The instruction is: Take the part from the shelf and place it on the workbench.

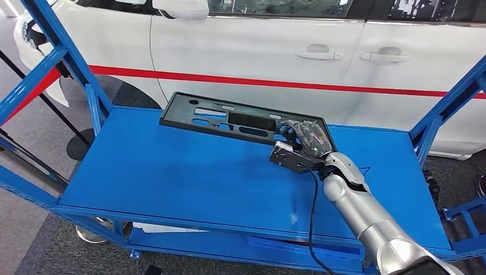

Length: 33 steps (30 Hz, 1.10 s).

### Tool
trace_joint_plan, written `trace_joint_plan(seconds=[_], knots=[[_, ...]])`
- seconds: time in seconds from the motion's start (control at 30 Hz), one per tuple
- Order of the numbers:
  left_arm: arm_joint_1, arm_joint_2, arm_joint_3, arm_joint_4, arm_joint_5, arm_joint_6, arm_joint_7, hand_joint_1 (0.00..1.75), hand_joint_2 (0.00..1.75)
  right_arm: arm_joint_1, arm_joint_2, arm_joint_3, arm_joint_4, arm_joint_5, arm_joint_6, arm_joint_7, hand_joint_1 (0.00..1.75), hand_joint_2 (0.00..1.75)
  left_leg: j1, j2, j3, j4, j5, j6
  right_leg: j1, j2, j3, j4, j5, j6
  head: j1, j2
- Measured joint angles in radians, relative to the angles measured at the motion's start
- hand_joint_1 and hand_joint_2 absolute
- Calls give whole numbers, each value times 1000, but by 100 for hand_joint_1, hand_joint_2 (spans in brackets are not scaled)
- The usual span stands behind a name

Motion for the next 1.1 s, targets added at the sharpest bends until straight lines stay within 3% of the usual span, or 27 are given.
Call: trace_joint_plan(seconds=[0.07, 0.13, 0.2, 0.23, 0.3, 0.37, 0.4, 0.43, 0.5, 0.57, 0.67, 0.7, 0.77, 0.83, 0.87, 0.9, 0.93, 1.03, 1.1], knots=[[0, 0, 0, 0, 0, 0, 1, 0, 175, -5, 0, 1, 1, -1, 3, 0, 175, 175, -1, 0, -8, 7, -2, -10, 5, 0, 37, -78, 12, -8, 0, 0], [0, 0, 0, 0, 2, 2, 1, 0, 175, -8, 1, 3, 3, -2, 7, -1, 175, 175, -1, 0, -13, 8, 1, -20, 8, 0, 38, -91, 9, -15, 0, 0], [2, 0, 1, 0, 6, 5, 2, 0, 175, -11, 4, 5, 7, -2, 11, -5, 175, 175, 0, 0, -20, 21, -14, -32, 3, -3, 38, -102, 16, -27, 0, 0], [3, 1, 1, 0, 8, 7, 1, 0, 175, -13, 6, 5, 10, -3, 12, -8, 175, 175, 1, 1, -32, 51, -38, -39, 0, -4, 37, -107, 20, -34, -1, 0], [3, 0, 2, 0, 13, 10, 0, 0, 175, -18, 13, 6, 16, -4, 15, -12, 175, 175, 7, 2, -81, 166, -107, -52, -1, -6, 31, -110, 27, -42, -1, 0], [5, 0, 3, 0, 16, 13, -2, 0, 175, -20, 18, 9, 23, -6, 17, -14, 175, 175, 15, 2, -125, 276, -149, -62, -1, -9, 22, -109, 33, -42, -1, 0], [7, 0, 3, 0, 17, 13, -4, 0, 175, -20, 19, 11, 28, -7, 18, -16, 175, 175, 19, 2, -127, 285, -142, -67, -2, -10, 17, -106, 36, -41, -1, 0], [8, 0, 3, 0, 18, 14, -5, 0, 175, -22, 21, 13, 33, -10, 18, -19, 175, 175, 23, 3, -108, 255, -117, -70, -3, -11, 11, -103, 39, -38, -1, 0], [9, 0, 4, 0, 18, 14, -9, 0, 175, -28, 26, 17, 43, -20, 18, -30, 175, 175, 29, 3, -36, 121, -58, -74, -6, -11, -1, -93, 45, -31, -1, 0], [9, 0, 4, 0, 18, 14, -10, 0, 175, -39, 32, 19, 52, -33, 16, -41, 175, 175, 26, 0, 4, 34, -30, -66, -5, -10, -12, -87, 53, -18, -1, 0], [9, 0, 4, 0, 18, 16, -12, 0, 175, -50, 38, 23, 69, -50, 11, -53, 175, 175, 21, -2, -6, 26, -17, -42, -5, -8, -19, -89, 69, 5, -1, 0], [9, 0, 5, 0, 19, 17, -12, 0, 175, -53, 39, 25, 74, -54, 9, -54, 175, 175, 22, -2, -12, 24, -8, -33, -7, -8, -24, -83, 62, 11, -1, 0], [9, 0, 6, 0, 20, 19, -14, 0, 175, -61, 41, 30, 86, -58, 4, -55, 175, 175, 24, 0, -29, 20, 11, -15, -10, -7, -52, -18, -1, 16, -1, 0], [9, 0, 8, 0, 21, 22, -15, 0, 175, -67, 45, 34, 96, -60, -3, -54, 175, 175, 19, 1, -54, 21, 29, -7, -10, -7, -94, 113, -91, 18, -1, 0], [10, 0, 9, 0, 22, 23, -15, 0, 175, -68, 47, 36, 101, -60, -4, -53, 175, 175, 17, 1, -66, 21, 37, -6, -10, -7, -106, 168, -116, 18, 0, 0], [10, 0, 10, 0, 23, 23, -15, 0, 175, -68, 49, 38, 106, -61, -6, -51, 175, 175, 13, 1, -77, 22, 46, -5, -9, -7, -102, 192, -121, 17, -1, 0], [10, 0, 11, 0, 24, 23, -15, 0, 175, -69, 52, 41, 111, -62, -6, -49, 175, 175, 10, 0, -87, 22, 53, -5, -7, -6, -79, 178, -108, 12, -1, 0], [10, -2, 13, 0, 28, 25, -16, 0, 175, -80, 67, 50, 122, -66, -7, -45, 175, 175, 3, 1, -108, 22, 74, -10, 8, -7, 59, -14, -60, -16, -1, 0], [10, -4, 16, 0, 29, 27, -17, 0, 175, -90, 76, 53, 127, -70, -8, -45, 175, 175, 5, 2, -115, 21, 86, -20, 17, -9, 103, -89, -56, -25, -1, 0]])
